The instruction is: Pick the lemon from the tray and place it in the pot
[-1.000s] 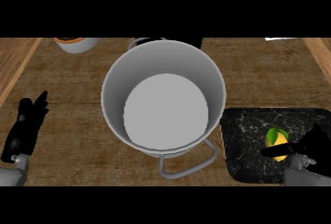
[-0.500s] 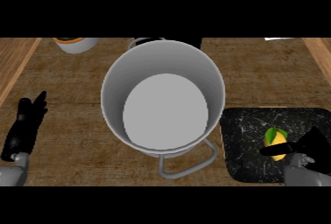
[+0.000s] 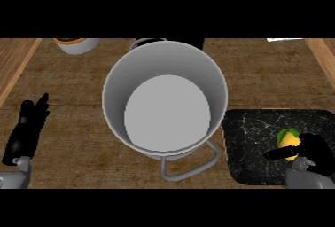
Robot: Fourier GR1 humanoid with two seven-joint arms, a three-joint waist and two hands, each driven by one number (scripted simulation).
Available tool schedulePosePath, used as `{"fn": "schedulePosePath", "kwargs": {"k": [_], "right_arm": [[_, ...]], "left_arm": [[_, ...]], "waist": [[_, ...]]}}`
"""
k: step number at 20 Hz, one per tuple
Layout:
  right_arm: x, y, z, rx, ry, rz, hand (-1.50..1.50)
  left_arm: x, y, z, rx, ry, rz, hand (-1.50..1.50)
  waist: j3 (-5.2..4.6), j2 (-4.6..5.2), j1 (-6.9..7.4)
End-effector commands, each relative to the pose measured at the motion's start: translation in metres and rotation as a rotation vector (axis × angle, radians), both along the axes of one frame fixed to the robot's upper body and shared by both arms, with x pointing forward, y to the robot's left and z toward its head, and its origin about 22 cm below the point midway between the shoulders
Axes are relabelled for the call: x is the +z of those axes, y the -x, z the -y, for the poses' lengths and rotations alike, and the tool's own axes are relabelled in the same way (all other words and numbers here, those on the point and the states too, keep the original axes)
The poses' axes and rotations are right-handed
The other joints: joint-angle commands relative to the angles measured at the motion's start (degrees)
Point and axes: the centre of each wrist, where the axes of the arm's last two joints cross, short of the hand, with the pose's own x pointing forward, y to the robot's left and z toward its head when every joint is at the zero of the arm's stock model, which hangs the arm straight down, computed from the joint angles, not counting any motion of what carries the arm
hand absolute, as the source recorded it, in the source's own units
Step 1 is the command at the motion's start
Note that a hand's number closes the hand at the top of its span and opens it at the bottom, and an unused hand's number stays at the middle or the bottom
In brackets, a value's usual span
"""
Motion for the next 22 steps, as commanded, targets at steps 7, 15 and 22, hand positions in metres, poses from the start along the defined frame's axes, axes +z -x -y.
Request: {"fn": "schedulePosePath", "kwargs": {"k": [7, 15, 22], "right_arm": [[-0.015, 0.002, 0.014, 0.044, 0.195, -0.065, 1.50], [0.021, -0.024, -0.005, 0.481, 0.302, 0.023, 1.50], [0.059, -0.040, -0.024, 1.313, 0.356, 0.168, 1.50]], "left_arm": [[0.001, 0.000, -0.021, -0.016, 0.001, 0.012, 0.00], [0.008, -0.014, 0.000, -0.026, -0.001, 0.029, 0.00], [0.006, -0.016, 0.008, -0.082, -0.006, 0.020, 0.00]], "waist": [[0.23, 0.19, 0.10], [0.35, 0.63, 1.57], [0.54, 1.14, 4.77]]}}
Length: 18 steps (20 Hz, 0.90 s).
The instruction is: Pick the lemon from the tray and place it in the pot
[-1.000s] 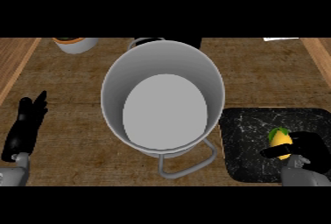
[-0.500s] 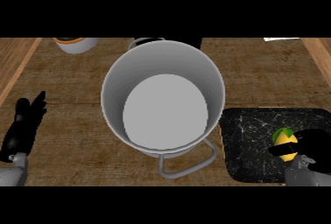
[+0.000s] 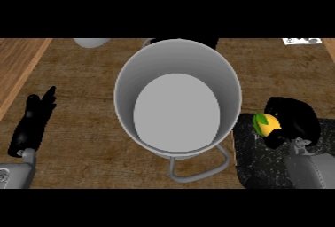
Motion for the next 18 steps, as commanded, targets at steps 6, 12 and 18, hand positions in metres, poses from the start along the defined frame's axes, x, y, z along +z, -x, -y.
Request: {"fn": "schedulePosePath", "kwargs": {"k": [6, 12, 18], "right_arm": [[0.091, -0.027, 0.054, 0.663, -0.151, 0.349, 1.50], [0.119, -0.040, 0.083, 0.839, -0.412, 0.631, 1.50], [0.190, -0.043, 0.085, 0.927, -0.428, 0.692, 1.50]], "left_arm": [[-0.011, 0.007, -0.008, 0.047, 0.000, -0.012, 0.00], [-0.005, 0.009, -0.007, 0.048, -0.022, 0.008, 0.00], [-0.010, 0.017, -0.007, 0.061, 0.002, -0.018, 0.00]], "waist": [[-0.05, -0.51, -2.73], [-0.06, -0.65, -3.12], [-0.25, -0.78, -3.73]]}}
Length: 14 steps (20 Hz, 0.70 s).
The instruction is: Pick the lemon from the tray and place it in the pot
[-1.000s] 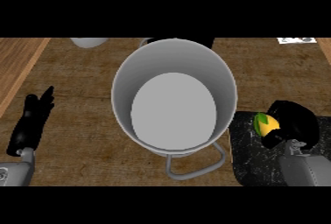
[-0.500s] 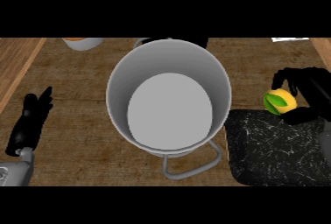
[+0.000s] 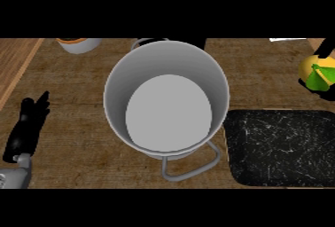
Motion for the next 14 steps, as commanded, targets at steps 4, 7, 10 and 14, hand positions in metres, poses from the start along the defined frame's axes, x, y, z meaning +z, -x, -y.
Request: {"fn": "schedulePosePath", "kwargs": {"k": [4, 7, 10, 14], "right_arm": [[0.059, 0.002, -0.037, 0.142, 0.002, -0.022, 1.50], [0.087, 0.003, -0.067, 0.157, 0.016, -0.059, 1.50], [0.076, 0.014, -0.113, 0.165, 0.034, -0.115, 1.50], [0.082, 0.003, -0.158, 0.156, 0.064, -0.188, 1.50]], "left_arm": [[0.004, 0.008, 0.004, 0.003, -0.010, -0.007, 0.00], [-0.006, 0.015, -0.001, 0.007, 0.000, 0.012, 0.00], [-0.005, -0.006, 0.007, 0.000, 0.007, -0.010, 0.00], [0.005, 0.003, 0.000, 0.009, 0.012, -0.008, 0.00]], "waist": [[-0.09, -0.14, -0.31], [-0.12, -0.18, -0.14], [-0.14, -0.15, -0.76], [-0.13, -0.12, -0.05]]}}
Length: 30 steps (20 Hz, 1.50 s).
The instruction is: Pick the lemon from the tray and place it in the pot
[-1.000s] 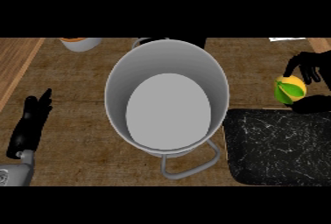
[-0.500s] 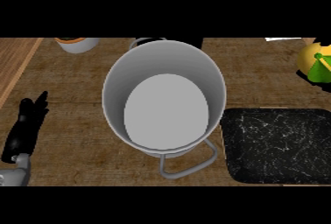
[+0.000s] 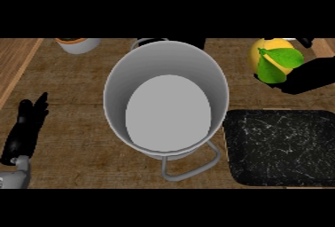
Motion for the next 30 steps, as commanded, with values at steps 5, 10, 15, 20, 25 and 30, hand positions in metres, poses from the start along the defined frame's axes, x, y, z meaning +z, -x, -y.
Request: {"fn": "schedulePosePath", "kwargs": {"k": [5, 10, 15, 20, 25, 30], "right_arm": [[-0.015, -0.017, -0.082, 0.034, 0.097, -0.115, 1.50], [-0.047, -0.025, -0.111, 0.064, 0.194, -0.195, 1.50], [-0.103, -0.023, -0.144, 0.050, 0.172, -0.384, -1.50], [-0.121, -0.042, -0.159, 0.111, 0.057, -0.442, -1.50], [-0.125, -0.042, -0.142, 0.107, -0.245, -0.525, -1.50], [-0.119, -0.058, -0.121, 0.022, -0.491, -0.511, -1.50]], "left_arm": [[0.009, -0.015, 0.002, -0.007, 0.002, 0.004, 0.00], [-0.005, 0.001, 0.000, -0.015, 0.003, -0.007, 0.00], [0.004, -0.004, 0.000, -0.013, -0.008, -0.002, 0.00], [0.000, -0.011, 0.000, -0.017, -0.003, 0.014, 0.00], [0.016, -0.017, -0.002, -0.014, -0.002, 0.015, 0.00], [0.002, -0.009, 0.006, -0.004, -0.005, 0.009, 0.00]], "waist": [[0.02, 0.19, 0.03], [0.02, 0.23, 0.36], [0.04, 0.22, 0.26], [0.04, 0.45, 0.47], [0.07, 0.33, 0.44], [0.07, 0.30, 0.47]]}}
